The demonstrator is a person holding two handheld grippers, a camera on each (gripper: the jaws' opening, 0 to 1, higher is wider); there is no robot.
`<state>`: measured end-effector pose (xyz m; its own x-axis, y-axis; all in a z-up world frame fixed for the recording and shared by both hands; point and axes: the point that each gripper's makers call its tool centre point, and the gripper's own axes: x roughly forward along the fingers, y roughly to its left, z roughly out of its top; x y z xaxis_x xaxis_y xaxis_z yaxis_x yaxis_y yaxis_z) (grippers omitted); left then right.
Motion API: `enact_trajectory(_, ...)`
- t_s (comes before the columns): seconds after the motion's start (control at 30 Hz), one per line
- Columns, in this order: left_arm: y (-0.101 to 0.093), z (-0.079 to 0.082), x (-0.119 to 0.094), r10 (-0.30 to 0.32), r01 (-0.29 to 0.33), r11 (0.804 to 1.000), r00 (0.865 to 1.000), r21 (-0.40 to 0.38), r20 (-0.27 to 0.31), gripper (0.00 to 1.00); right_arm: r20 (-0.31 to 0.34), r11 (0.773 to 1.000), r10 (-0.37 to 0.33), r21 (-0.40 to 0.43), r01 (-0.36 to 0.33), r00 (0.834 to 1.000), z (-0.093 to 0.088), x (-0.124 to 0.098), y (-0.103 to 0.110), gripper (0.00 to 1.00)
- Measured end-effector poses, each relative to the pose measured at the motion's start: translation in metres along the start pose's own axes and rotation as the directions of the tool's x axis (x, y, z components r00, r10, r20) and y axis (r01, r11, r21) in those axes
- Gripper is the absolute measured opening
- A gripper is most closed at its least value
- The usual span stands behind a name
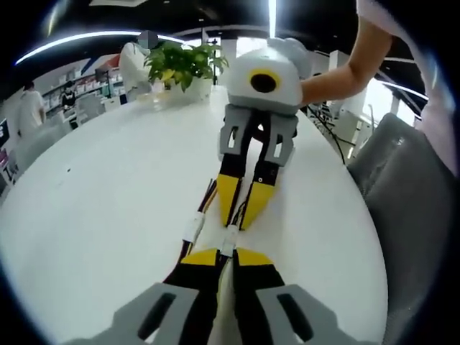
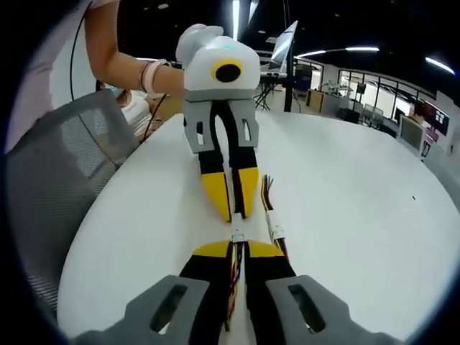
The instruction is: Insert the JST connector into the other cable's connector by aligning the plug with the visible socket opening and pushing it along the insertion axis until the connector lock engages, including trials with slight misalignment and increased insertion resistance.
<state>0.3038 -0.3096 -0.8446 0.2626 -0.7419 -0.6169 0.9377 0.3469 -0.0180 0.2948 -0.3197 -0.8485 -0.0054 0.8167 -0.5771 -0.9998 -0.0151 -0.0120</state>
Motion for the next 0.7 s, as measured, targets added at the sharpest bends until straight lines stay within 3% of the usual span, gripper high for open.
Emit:
enact_trajectory(0.1,0.000,0.007,-0.009,0.019,-0.018,1.000,0.999,-0.023,0.038,0.01,0.030,1.000,-0.020,0.025,0.019,0.999,0.006,-0.007,0.002,0.04)
enact_trajectory(0.37,-0.002,0.011,-0.035,0.076,-0.076,0.997,0.996,-0.008,0.042,0.04,0.041,0.997,-0.070,0.025,0.069,0.997,0.014,-0.021,0.006,0.04)
enact_trajectory(0.7,-0.016,0.017,-0.067,0.157,-0.157,0.988,0.987,-0.005,0.044,0.04,0.038,0.996,-0.081,0.025,0.080,0.996,0.010,-0.013,0.005,0.04)
